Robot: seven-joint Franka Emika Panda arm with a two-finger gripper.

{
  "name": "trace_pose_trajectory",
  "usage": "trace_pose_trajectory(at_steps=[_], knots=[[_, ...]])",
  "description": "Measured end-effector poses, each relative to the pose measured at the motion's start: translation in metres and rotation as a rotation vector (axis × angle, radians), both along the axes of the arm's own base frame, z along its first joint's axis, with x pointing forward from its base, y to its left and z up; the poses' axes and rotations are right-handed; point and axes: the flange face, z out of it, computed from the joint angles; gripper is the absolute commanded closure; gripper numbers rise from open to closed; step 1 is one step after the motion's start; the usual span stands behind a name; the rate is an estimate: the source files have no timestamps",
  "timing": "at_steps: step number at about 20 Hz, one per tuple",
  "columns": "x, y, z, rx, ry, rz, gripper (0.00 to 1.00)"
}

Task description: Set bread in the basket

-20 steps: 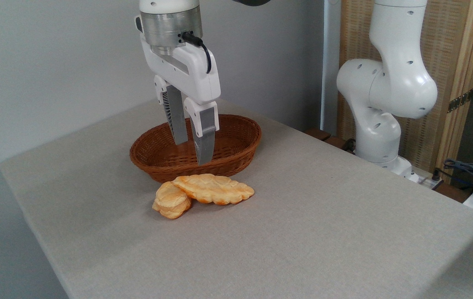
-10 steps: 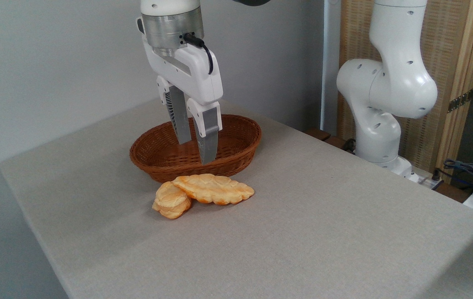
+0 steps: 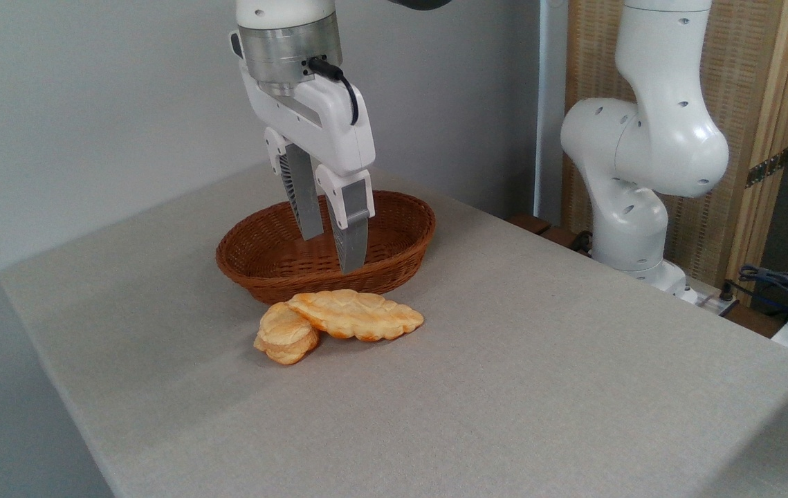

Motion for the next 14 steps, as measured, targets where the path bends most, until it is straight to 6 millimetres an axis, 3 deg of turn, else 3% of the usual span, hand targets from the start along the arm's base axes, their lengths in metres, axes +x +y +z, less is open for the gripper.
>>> trace_pose_trajectory(at_steps=[14], knots=[[-0.0017,0.0031,-0.0019,0.001,0.020,0.005,0.00]])
